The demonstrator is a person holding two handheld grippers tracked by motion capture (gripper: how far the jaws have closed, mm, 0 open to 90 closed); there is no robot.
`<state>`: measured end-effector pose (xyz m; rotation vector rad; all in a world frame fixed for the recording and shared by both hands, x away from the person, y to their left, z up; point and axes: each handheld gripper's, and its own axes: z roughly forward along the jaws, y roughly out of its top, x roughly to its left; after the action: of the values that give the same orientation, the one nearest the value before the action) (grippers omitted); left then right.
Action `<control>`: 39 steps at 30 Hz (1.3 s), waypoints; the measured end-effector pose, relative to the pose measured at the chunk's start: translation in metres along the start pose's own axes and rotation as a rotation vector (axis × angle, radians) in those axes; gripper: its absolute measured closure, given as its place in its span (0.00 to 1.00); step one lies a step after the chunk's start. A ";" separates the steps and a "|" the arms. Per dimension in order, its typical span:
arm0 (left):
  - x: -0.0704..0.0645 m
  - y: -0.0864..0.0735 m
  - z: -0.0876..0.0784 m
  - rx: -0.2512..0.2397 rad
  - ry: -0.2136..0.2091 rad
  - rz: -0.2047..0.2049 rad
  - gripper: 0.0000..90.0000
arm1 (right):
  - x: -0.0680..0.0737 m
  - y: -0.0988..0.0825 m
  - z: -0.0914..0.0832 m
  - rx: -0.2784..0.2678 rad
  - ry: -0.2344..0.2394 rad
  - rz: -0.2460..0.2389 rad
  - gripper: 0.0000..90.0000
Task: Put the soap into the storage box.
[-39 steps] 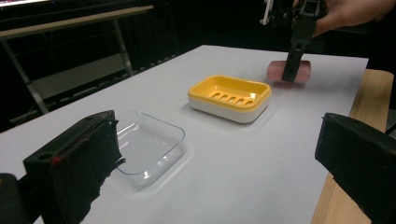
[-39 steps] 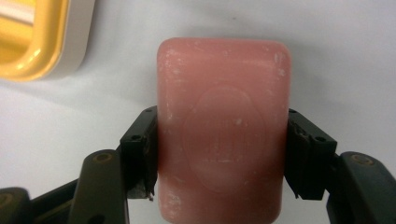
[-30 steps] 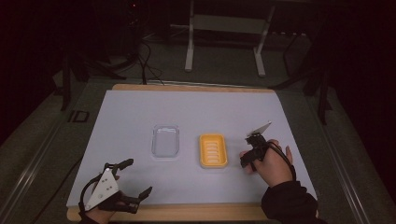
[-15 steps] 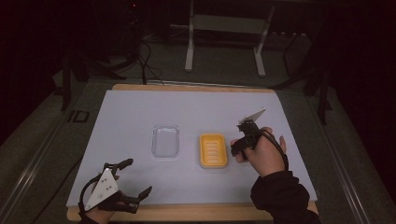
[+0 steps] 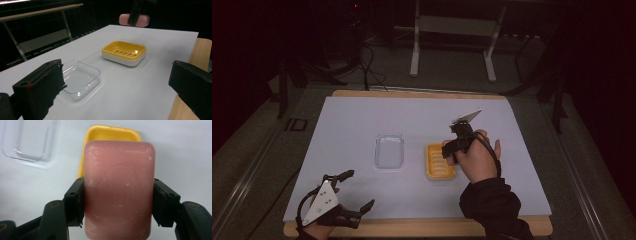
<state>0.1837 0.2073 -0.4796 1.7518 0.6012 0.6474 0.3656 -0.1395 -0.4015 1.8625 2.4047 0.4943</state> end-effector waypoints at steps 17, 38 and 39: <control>-0.001 0.001 -0.002 -0.006 -0.010 0.006 0.01 | 0.022 0.002 0.044 -0.027 -0.015 0.052 0.42; -0.002 0.001 -0.001 -0.004 -0.013 0.009 0.01 | 0.017 0.003 0.087 0.038 -0.070 0.059 0.42; -0.002 0.001 -0.001 -0.004 -0.014 0.009 0.01 | 0.017 0.003 0.089 0.042 -0.070 0.061 0.42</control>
<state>0.1815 0.2065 -0.4789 1.7547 0.5816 0.6416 0.3857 -0.1039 -0.4828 1.9414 2.3385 0.3785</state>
